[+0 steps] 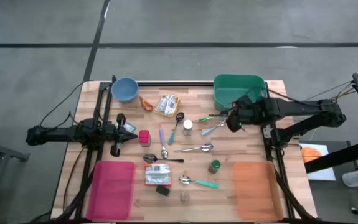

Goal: Pick & Place Food Item
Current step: Put the red noodle pack into the green bin

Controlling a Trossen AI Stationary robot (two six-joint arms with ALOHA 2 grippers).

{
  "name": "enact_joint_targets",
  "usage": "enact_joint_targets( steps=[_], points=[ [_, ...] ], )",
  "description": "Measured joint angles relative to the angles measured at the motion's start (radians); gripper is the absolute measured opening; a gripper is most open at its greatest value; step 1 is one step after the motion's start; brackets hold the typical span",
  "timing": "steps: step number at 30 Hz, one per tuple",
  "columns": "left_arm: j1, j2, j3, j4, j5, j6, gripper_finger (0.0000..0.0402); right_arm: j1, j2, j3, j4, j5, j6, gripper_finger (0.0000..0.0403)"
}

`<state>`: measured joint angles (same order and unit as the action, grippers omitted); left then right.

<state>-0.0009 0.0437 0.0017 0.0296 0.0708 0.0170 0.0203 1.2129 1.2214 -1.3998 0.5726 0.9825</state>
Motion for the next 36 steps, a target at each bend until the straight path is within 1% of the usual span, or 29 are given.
enact_joint_targets(
  steps=[7, 12, 18, 24, 29, 36],
  points=[
    [0.0, 0.0, 0.0, 0.0, 0.0, 0.0, 0.0, -0.135, 0.0, 0.087, 0.002, 0.057, -0.143, 0.0013],
    [0.0, 0.0, 0.0, 0.0, 0.0, 0.0, 0.0, -0.234, 0.0, 0.132, 0.012, 0.058, -0.246, 0.0013],
    [0.0, 0.0, 0.0, 0.0, 0.0, 0.0, 0.0, -0.349, 0.0, 0.15, 0.094, 0.055, -0.38, 0.0013],
    [0.0, 0.0, 0.0, 0.0, 0.0, 0.0, 0.0, -0.496, 0.001, 0.134, 0.185, -0.031, -0.508, 0.0013],
    [0.0, 0.0, 0.0, 0.0, 0.0, 0.0, 0.0, -0.613, 0.001, 0.094, 0.271, -0.048, -0.563, 0.0013],
    [0.0, 0.0, 0.0, 0.0, 0.0, 0.0, 0.0, -0.739, 0.001, 0.022, 0.383, -0.172, -0.647, 0.0013]
  ],
)
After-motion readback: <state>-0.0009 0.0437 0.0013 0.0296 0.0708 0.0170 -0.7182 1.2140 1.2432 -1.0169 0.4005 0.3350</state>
